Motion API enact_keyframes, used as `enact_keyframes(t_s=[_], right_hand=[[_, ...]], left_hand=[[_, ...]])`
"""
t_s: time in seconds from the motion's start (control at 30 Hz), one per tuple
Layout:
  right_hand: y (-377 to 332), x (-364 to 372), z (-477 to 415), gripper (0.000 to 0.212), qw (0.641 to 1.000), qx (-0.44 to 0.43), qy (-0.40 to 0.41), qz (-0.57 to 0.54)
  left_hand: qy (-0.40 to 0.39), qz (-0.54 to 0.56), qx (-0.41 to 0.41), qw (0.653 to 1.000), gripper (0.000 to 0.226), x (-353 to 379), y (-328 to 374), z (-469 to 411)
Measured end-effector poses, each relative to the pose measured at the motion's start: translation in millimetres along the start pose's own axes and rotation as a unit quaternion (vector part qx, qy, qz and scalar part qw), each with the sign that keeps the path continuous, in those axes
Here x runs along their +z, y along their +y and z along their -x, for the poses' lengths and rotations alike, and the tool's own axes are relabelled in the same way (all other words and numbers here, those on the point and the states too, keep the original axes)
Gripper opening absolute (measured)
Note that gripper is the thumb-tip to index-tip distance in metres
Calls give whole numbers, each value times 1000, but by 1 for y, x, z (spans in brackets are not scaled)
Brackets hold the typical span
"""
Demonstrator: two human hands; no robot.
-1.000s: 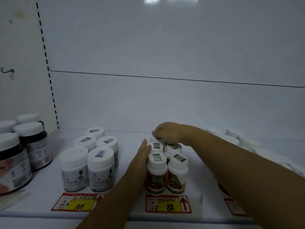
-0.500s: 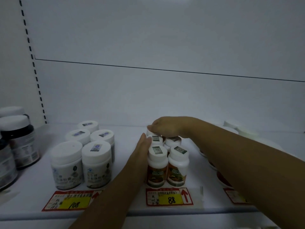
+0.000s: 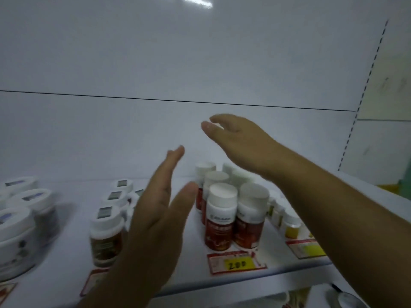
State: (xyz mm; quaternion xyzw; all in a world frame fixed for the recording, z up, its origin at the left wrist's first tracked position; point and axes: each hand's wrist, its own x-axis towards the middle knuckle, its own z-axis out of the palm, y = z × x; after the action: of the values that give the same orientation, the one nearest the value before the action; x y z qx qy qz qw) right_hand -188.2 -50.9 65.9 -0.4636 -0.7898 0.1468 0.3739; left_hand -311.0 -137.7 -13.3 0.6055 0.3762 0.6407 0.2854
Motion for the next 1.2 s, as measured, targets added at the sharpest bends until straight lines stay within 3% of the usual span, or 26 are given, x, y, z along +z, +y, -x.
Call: enact_keyframes(t_s=[0.07,0.2,0.27,0.33,0.37,0.43,0.5,0.6,0.73,0.87,1.03,1.2], right_hand=[[26,-10,19,62,999,25,26,-36],[66,-5,45,64,980,105,59,-161],[78,11,56,70,954,168,46,-243],[87,28,64,89,921,238,26,-306],[91,32,66,85,897,263,20,-355],[95,35,70,53,867,280,10,-412],[100,33,76,45,874,270,-13,-404],[109,40,76,46,873,249,-11,-419],[113,43,75,44,870,252,-15,-423],[118,47,71,45,866,255,-19,-430],[122,53,69,48,849,255,-21,-461],[132,60,66,54,830,256,-40,-494]], left_hand=[[-21,20,-59,998,51,17,-29,-15],[-76,59,-130,987,97,38,-72,-21],[-58,58,-155,984,106,39,-82,-20],[-52,48,-159,985,112,38,-86,-19],[-64,42,-166,983,118,39,-87,-18],[-76,37,-184,979,123,40,-87,-19],[-58,60,-219,972,108,42,-88,-20],[-4,93,-256,962,67,41,-89,-20],[-8,78,-285,955,84,39,-97,-21],[-20,43,-303,952,57,41,-95,-21],[-30,50,-307,950,77,39,-99,-19],[6,82,-322,943,59,42,-99,-26]])
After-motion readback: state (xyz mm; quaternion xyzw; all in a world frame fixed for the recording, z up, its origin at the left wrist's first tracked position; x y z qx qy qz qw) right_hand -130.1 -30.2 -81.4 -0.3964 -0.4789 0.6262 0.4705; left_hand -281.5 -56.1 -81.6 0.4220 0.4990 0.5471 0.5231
